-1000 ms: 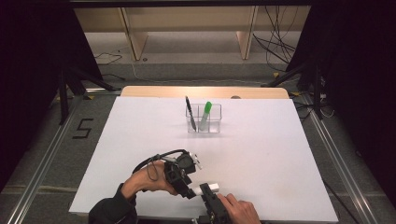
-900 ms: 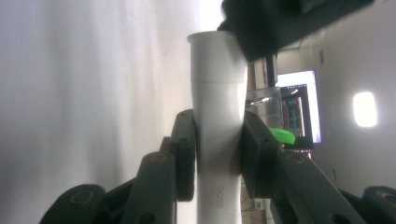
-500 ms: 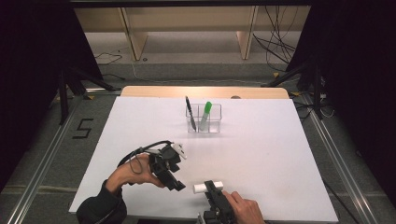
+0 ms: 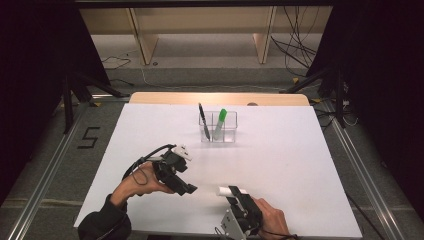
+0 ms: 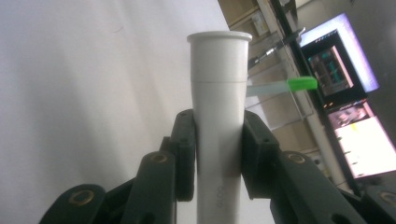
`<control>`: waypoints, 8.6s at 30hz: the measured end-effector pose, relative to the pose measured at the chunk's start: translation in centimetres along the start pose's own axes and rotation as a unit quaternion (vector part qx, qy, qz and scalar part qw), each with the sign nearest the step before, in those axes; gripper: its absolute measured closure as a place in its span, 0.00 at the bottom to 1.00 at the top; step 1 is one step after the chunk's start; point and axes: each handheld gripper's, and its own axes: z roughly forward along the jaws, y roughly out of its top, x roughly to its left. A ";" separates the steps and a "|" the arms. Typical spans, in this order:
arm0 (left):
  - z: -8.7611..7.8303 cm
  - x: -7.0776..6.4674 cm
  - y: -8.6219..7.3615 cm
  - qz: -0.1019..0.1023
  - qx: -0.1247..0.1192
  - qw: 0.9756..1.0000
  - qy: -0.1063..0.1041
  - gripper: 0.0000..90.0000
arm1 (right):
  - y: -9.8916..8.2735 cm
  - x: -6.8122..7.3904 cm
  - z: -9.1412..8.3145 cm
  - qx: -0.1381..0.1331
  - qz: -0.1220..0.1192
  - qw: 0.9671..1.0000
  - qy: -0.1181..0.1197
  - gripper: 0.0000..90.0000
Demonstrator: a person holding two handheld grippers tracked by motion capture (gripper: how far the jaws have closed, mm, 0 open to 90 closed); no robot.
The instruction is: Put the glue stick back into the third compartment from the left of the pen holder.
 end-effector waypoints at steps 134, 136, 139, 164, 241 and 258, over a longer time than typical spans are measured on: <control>0.4 0.1 -10.3 -0.122 -0.304 0.938 0.110 0.12 | -2.4 -19.3 19.8 -0.002 0.588 0.803 0.091 0.78; 0.4 0.0 -10.3 -0.121 -0.306 0.938 0.110 0.12 | -2.3 -19.2 19.8 -0.004 0.590 0.802 0.091 0.78; 0.3 0.0 -10.3 -0.120 -0.308 0.937 0.110 0.12 | -2.1 -19.1 19.8 -0.004 0.585 0.806 0.087 0.78; 0.4 0.0 -10.2 -0.120 -0.308 0.938 0.108 0.12 | -3.0 -18.7 20.0 0.002 0.600 0.794 0.094 0.56; 0.3 0.1 -10.3 -0.122 -0.309 0.941 0.060 0.13 | -4.0 -11.1 4.0 -0.085 0.482 0.847 0.206 0.29; 0.3 0.0 -10.3 -0.120 -0.314 0.940 0.060 0.12 | -6.8 -10.0 1.5 -0.091 0.497 0.841 0.194 0.27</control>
